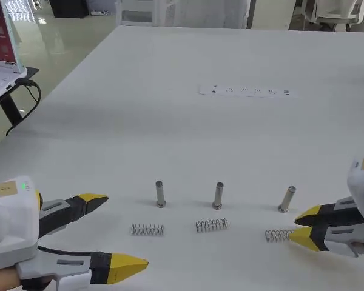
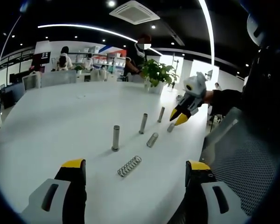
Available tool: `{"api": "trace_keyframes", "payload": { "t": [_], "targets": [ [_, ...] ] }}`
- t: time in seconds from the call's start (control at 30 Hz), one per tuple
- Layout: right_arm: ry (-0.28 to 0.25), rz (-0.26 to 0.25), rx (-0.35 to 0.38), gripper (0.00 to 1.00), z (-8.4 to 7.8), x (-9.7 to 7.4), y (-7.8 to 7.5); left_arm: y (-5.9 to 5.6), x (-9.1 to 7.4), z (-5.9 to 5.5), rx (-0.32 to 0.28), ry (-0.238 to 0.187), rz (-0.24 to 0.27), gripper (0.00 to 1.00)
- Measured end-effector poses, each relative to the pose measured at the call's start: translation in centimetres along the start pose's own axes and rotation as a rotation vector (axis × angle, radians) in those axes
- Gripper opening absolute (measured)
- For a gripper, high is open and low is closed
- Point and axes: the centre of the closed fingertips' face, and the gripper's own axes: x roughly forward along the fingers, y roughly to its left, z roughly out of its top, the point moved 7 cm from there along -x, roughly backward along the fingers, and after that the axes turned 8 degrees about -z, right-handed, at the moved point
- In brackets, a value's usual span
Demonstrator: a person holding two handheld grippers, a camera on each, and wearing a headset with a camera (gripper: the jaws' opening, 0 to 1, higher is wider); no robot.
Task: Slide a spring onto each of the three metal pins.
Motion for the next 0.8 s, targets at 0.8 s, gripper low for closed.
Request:
{"api": "trace_keyframes", "payload": {
  "t": [0.8],
  "targets": [
    [0.050, 0.058, -0.143, 0.12, -0.9, 1.0, 0.3, -0.1, -0.3, 0.2, 0.003, -0.001, 0.005, 0.83]
  ]
}}
